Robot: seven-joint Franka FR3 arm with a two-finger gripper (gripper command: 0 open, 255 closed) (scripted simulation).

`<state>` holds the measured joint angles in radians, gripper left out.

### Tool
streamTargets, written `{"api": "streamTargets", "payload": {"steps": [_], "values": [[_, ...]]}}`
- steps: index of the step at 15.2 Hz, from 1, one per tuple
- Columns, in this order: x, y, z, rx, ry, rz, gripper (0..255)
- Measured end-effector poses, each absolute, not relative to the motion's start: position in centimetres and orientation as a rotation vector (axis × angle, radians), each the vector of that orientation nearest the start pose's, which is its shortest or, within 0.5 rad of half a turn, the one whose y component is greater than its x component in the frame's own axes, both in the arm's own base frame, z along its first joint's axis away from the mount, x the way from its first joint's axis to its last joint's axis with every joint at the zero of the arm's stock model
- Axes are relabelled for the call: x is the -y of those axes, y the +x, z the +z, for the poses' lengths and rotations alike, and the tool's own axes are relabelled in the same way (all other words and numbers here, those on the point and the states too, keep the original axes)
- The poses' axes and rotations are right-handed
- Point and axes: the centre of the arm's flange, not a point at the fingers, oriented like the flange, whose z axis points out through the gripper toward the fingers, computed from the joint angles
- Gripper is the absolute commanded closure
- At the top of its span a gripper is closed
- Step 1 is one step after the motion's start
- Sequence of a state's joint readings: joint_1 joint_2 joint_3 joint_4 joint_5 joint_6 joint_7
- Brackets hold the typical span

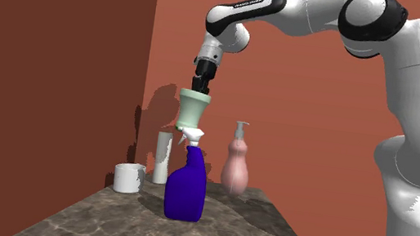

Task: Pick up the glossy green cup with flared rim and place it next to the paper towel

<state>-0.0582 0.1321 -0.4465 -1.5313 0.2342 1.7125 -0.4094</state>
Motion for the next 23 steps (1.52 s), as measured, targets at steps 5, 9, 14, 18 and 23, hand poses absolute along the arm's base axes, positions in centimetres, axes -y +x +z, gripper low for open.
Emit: {"api": "streamTargets", "payload": {"steps": [5, 9, 14, 18, 23], "values": [[25.8, 54.7, 56.2, -0.174, -2.999, -0.201, 255], [25.8, 54.7, 54.0, -0.174, -2.999, -0.201, 255], [25.8, 54.8, 51.4, -0.174, -2.999, -0.201, 255], [25.7, 54.7, 49.3, -0.174, -2.999, -0.201, 255], [25.9, 54.7, 46.8, -0.174, -2.999, -0.201, 255]]}}
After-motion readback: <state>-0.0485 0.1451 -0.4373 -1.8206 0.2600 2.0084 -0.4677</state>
